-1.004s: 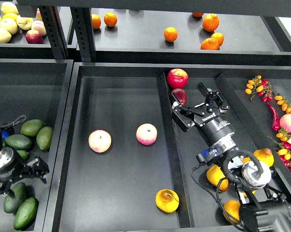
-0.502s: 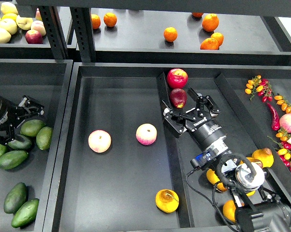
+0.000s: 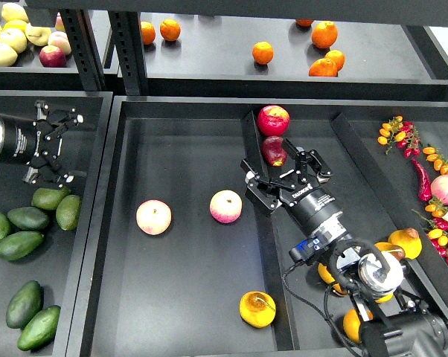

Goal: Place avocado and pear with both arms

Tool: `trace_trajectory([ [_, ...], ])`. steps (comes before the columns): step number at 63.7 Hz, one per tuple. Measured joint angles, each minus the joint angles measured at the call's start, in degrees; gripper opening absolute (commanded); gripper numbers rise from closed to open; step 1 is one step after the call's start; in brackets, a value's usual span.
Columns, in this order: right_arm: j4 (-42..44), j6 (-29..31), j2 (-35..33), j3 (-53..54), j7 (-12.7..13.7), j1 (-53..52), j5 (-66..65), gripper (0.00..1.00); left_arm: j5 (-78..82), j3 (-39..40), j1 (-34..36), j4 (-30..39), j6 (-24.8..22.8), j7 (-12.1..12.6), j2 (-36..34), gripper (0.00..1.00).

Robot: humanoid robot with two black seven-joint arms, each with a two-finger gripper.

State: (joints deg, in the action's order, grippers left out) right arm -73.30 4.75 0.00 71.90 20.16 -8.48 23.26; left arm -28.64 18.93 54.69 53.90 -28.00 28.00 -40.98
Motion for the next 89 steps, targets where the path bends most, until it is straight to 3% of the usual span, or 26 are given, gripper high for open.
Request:
trace_trajectory([
  [16, 0.1, 0.0, -0.3, -2.8, 0.2, 0.3, -0.2, 1.0, 0.0, 28.8, -20.2, 0.9, 0.0, 0.0, 7.4, 0.99],
  [24, -1.0, -0.4, -5.8, -7.4, 0.3, -1.1, -0.1, 1.0, -0.2, 42.8, -30.7, 3.7, 0.0, 0.0, 10.6, 0.99],
  [37, -1.6, -1.5, -10.9, -13.6, 1.0, -5.8, 0.0, 1.0, -1.8, 53.6, -40.6, 6.0, 0.0, 0.0, 17.1, 0.99],
  [49, -1.7, -4.7, -12.9, -19.5, 3.5, -11.0, 0.1, 1.0, -2.8, 59.5, -45.9, 7.7, 0.0, 0.0, 22.6, 0.99],
  [64, -2.0, -11.3, -14.0, -24.2, 7.4, -17.1, 0.6, 1.0, -2.7, 60.4, -48.2, 11.3, 0.0, 0.0, 27.2, 0.99],
  [73, -2.0, -13.3, -15.3, -28.4, 7.8, -20.2, 0.8, 1.0, -2.6, 60.6, -48.6, 11.7, 0.0, 0.0, 29.7, 0.99],
  [89, -2.0, -13.3, -24.7, -42.0, 7.9, -27.9, 2.4, 1.0, 0.2, 60.5, -49.4, 12.1, 0.0, 0.0, 37.2, 0.99],
])
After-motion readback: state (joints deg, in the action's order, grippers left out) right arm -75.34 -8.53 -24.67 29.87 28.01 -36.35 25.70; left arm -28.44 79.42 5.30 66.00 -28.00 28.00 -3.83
